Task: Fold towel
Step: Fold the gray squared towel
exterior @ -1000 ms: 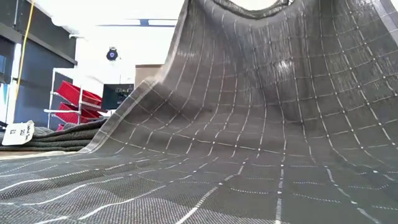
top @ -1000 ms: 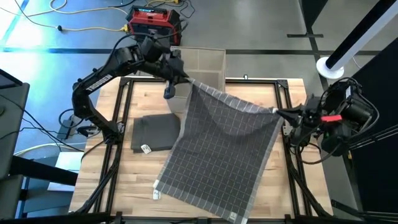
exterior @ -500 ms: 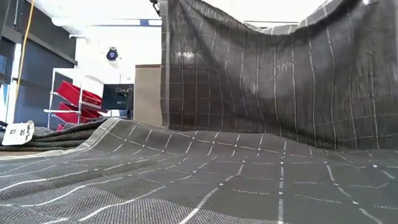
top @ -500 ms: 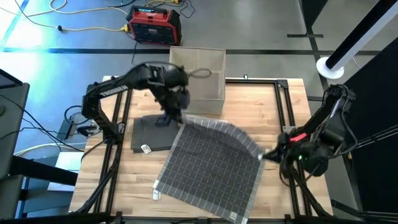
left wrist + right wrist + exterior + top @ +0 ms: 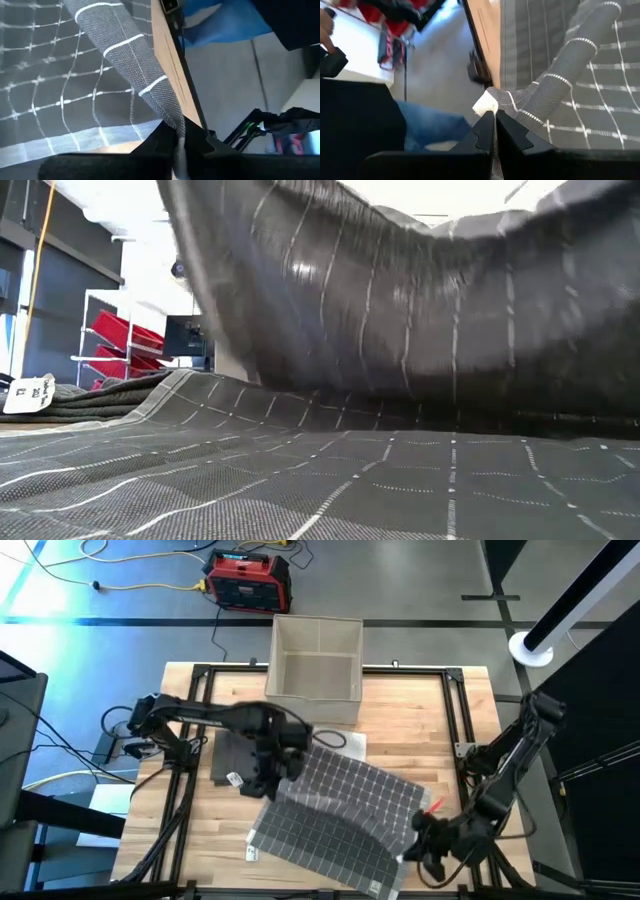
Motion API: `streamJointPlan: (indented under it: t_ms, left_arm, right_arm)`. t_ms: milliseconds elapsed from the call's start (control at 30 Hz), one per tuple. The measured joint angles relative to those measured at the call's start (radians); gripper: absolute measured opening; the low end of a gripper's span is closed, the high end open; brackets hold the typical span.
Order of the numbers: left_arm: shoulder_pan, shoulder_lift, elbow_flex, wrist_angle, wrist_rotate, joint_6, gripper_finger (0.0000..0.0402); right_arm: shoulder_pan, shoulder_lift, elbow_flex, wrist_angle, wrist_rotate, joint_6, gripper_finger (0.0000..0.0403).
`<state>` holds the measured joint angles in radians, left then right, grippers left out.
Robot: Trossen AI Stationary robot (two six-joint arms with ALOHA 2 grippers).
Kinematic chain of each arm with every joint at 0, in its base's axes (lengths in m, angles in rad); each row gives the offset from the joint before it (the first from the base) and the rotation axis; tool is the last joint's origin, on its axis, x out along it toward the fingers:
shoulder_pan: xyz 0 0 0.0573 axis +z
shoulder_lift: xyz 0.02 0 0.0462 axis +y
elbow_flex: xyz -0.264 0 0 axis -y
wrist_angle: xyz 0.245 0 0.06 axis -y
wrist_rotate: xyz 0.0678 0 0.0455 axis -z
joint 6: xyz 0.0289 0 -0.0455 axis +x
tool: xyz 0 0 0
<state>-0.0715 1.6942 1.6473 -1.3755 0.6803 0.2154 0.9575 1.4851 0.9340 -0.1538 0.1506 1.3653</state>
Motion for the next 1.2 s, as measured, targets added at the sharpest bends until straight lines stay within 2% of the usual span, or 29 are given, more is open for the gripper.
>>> streamJointPlan:
  t_ms: [267,467,700,967,1067,1200]
  left_arm:
    - [-0.097,-0.024,-0.291,0.207,0.165,-0.09,0.0]
    - [-0.17,-0.025,-0.423,0.315,0.163,-0.131,0.0]
    - [-0.216,-0.025,-0.51,0.405,0.054,-0.237,0.0006]
    - [-0.222,-0.025,-0.52,0.399,0.007,-0.261,0.006]
    - [-0.22,-0.025,-0.52,0.396,-0.015,-0.268,0.0082]
    - [-0.218,-0.025,-0.519,0.391,-0.044,-0.277,0.0111]
  right_arm:
    - [-0.041,0.124,0.0,0.113,-0.147,0.003,0.0]
    - [-0.062,0.131,0.0,0.113,-0.221,-0.004,0.0006]
    - [-0.063,0.119,0.0,0.08,-0.327,0.056,0.008]
    - [-0.061,0.102,0.0,0.034,-0.44,0.134,0.0165]
    - [-0.033,0.059,0.0,-0.078,-0.345,0.178,0.0156]
    - [0.019,0.023,0.0,-0.275,-0.065,0.257,0.0122]
